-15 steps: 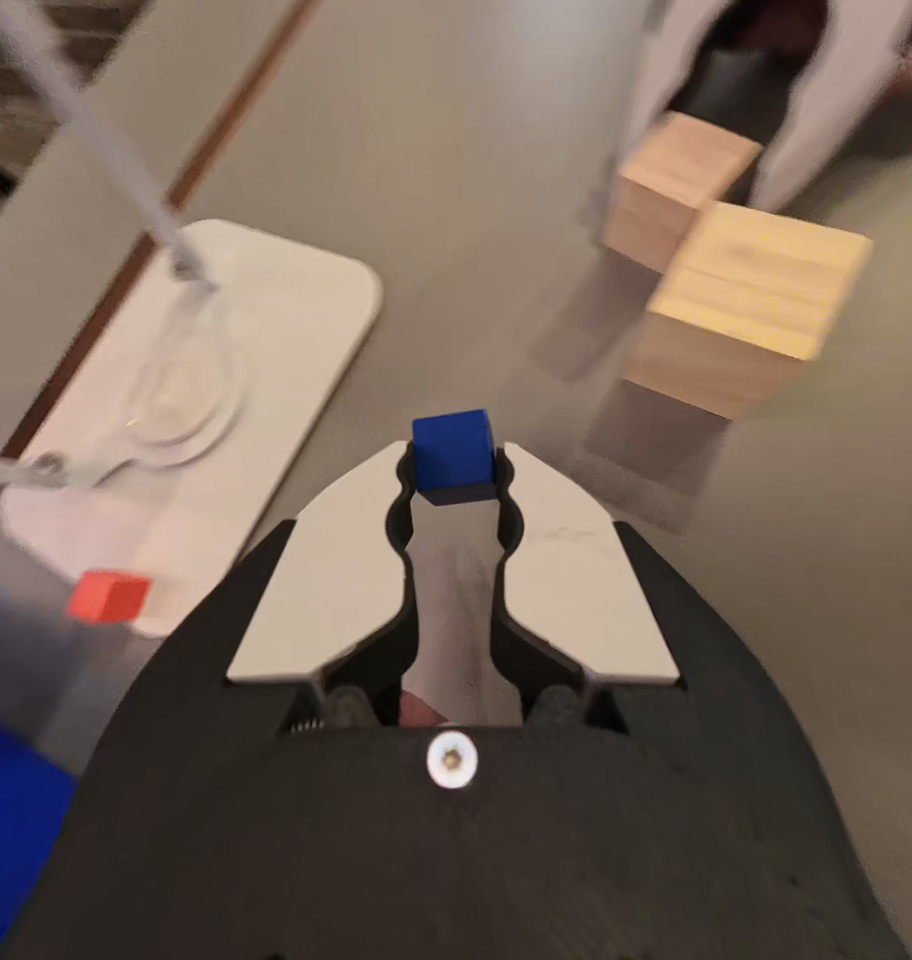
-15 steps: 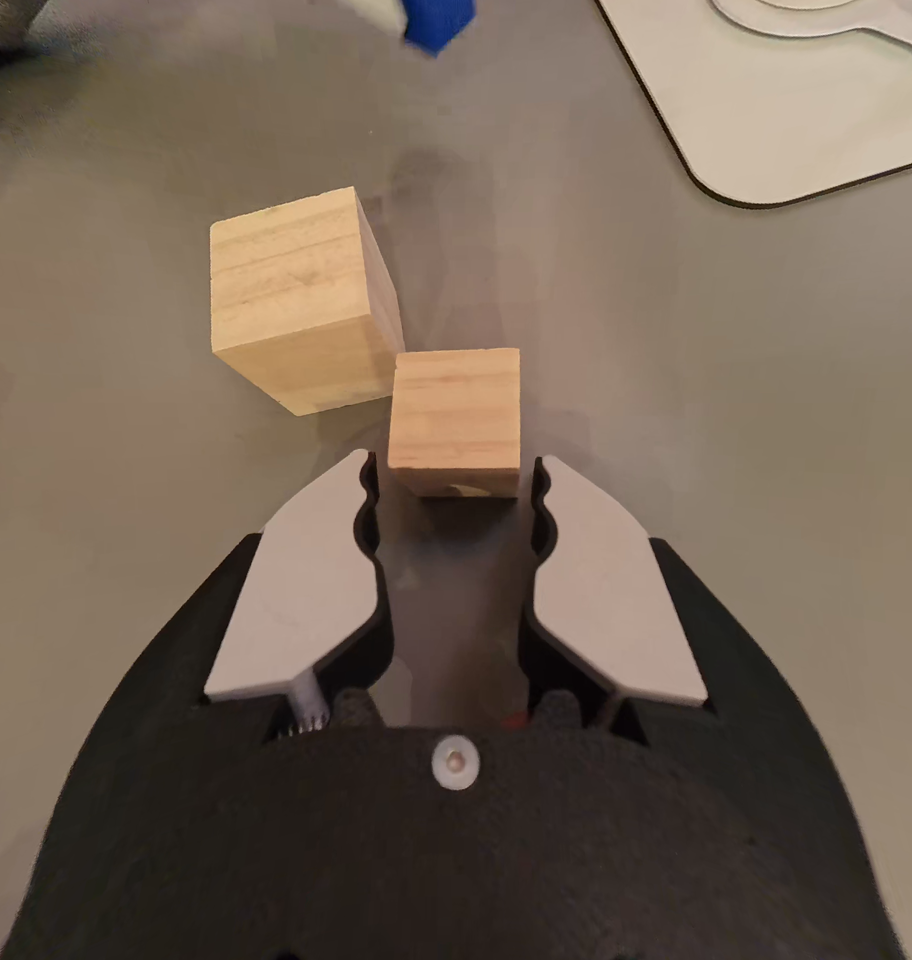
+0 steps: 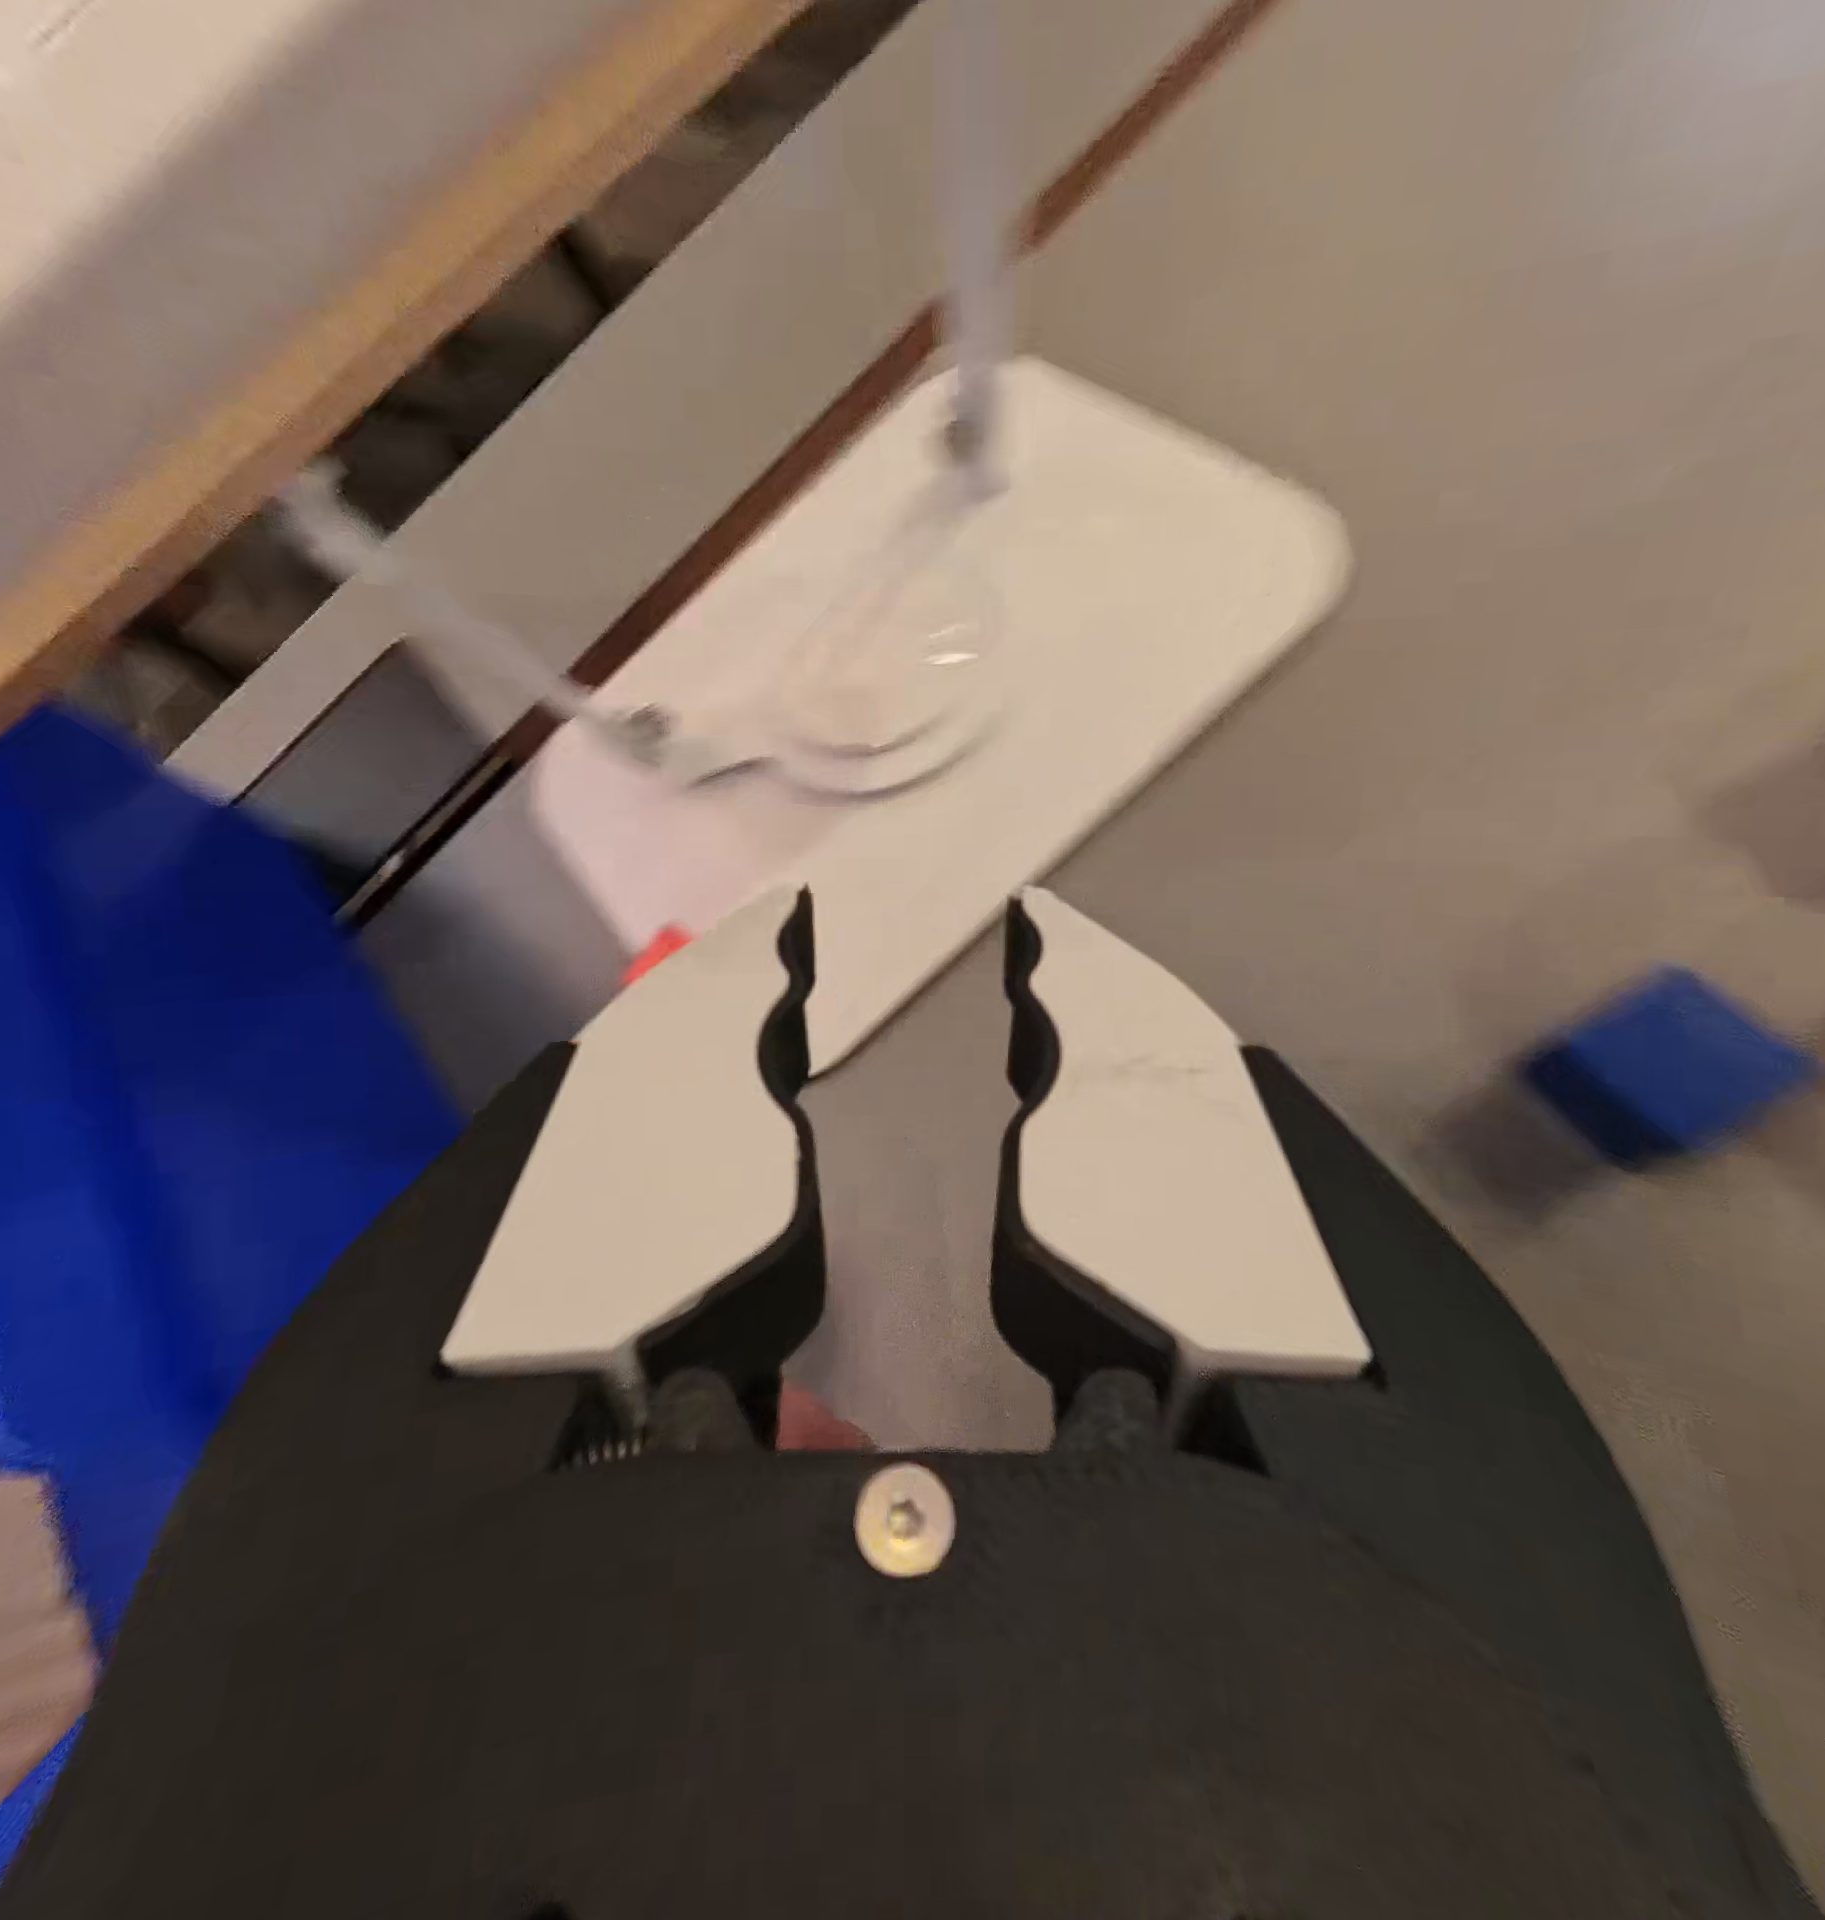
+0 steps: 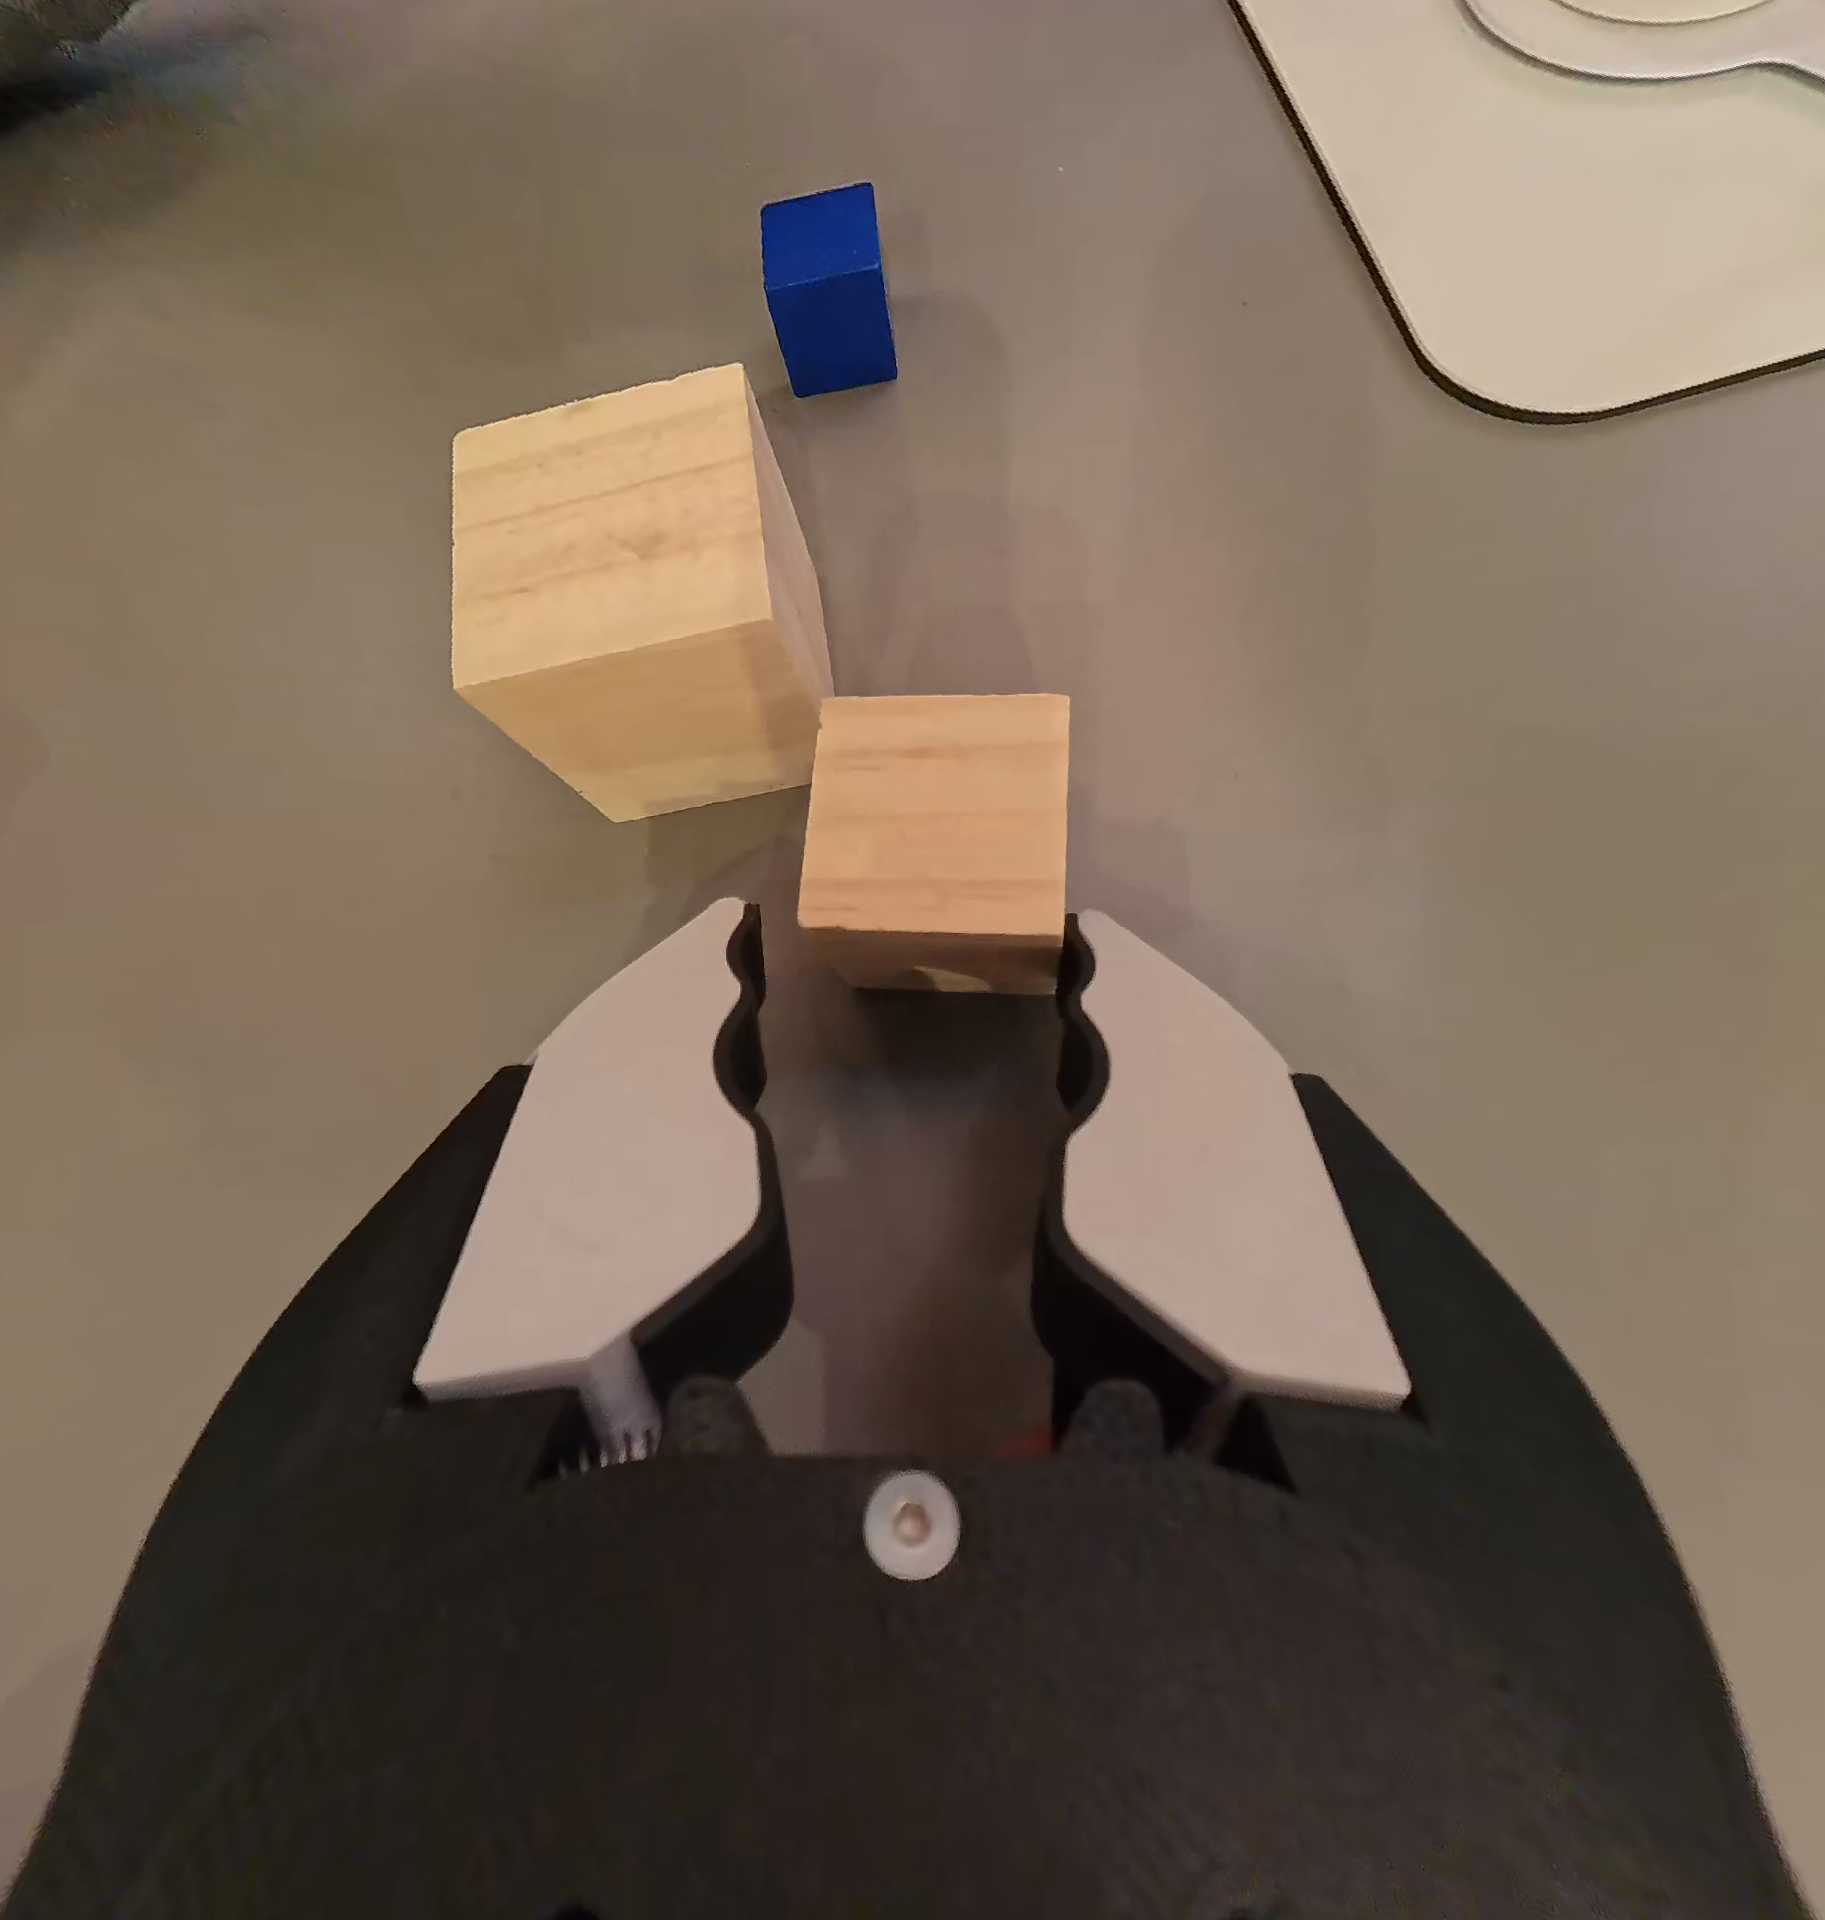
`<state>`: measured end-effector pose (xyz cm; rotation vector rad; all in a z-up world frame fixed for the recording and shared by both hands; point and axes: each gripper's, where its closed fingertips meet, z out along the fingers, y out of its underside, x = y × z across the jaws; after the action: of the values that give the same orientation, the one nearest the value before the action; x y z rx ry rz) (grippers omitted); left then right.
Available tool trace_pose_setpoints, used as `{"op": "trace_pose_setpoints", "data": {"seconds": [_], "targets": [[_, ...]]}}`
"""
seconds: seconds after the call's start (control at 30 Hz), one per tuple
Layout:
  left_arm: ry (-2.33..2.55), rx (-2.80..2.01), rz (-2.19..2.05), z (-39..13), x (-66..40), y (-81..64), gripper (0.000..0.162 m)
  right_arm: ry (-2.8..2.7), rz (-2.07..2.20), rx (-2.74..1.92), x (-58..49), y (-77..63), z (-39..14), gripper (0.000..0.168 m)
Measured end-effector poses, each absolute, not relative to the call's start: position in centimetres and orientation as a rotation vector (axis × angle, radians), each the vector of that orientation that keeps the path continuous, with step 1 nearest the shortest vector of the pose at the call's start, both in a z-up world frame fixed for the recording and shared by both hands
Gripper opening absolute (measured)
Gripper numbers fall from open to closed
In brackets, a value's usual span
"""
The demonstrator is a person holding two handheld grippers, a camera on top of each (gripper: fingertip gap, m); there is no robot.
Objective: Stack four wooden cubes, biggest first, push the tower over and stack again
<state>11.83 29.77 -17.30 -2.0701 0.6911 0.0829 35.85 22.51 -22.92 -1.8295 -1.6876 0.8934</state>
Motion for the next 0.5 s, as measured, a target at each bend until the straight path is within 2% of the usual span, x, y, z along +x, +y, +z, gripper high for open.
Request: {"op": "trace_pose_setpoints", "data": {"seconds": [0.03, 0.23, 0.4, 0.5], "targets": [[0.641, -2.111, 0.149, -17.8, 10.4, 30.8, 0.036, -1.69, 0.89, -1.828, 35.8, 22.5, -22.9, 0.054], [0.618, -2.201, 0.539, -20.5, 6.7, 34.1, 0.034, -1.69, 0.888, -1.824, 35.8, 22.4, -22.9, 0.052], [0.553, -2.299, 0.588, -22.1, 5.4, 34.6, 0.053, -1.703, 0.885, -1.816, 35.8, 22.3, -23.0, 0.051], [0.504, -2.33, 0.52, -22.4, 5.3, 34.8, 0.043, -1.706, 0.885, -1.813, 35.8, 22.3, -23.0, 0.051]]}}
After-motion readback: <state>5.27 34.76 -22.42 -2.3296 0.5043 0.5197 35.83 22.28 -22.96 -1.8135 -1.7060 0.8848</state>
